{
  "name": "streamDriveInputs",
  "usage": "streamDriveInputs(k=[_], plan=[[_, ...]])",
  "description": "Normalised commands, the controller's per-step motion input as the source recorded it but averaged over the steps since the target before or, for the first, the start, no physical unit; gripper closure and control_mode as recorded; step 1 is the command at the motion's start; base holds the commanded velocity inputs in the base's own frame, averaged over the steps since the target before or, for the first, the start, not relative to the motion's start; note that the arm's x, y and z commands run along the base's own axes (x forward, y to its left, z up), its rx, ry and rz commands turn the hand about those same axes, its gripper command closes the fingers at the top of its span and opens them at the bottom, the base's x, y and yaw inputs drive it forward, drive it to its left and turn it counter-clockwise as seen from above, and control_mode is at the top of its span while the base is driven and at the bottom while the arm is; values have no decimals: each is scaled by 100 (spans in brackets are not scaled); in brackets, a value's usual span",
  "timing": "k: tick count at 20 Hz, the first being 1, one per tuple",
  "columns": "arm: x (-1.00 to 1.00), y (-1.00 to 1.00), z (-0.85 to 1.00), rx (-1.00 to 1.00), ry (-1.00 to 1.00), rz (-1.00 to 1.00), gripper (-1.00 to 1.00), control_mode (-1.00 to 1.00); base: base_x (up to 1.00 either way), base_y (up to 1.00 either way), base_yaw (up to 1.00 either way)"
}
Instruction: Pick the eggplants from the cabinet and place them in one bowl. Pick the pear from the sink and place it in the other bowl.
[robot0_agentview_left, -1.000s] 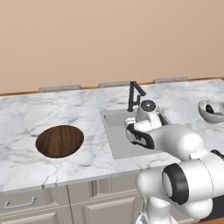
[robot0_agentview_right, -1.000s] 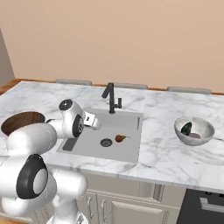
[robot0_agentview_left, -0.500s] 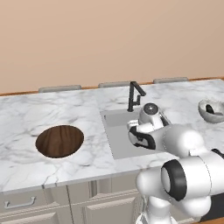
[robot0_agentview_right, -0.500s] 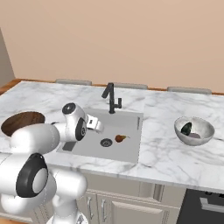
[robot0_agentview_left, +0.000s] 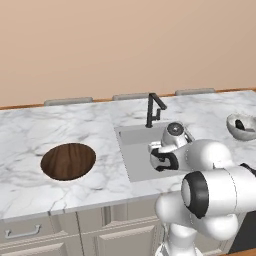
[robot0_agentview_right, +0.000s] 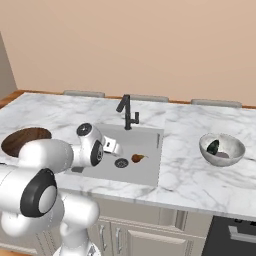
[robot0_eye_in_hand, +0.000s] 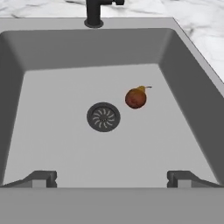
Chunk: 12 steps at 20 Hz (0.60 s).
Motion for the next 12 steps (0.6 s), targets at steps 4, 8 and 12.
streamDriveInputs(k=[4, 8, 12], plan=[[0, -24, -5, 0, 0, 0, -100, -100, 0, 0, 0], [1, -18, -13, 0, 0, 0, -100, -100, 0, 0, 0], [6, -13, -12, 0, 0, 0, -100, -100, 0, 0, 0]])
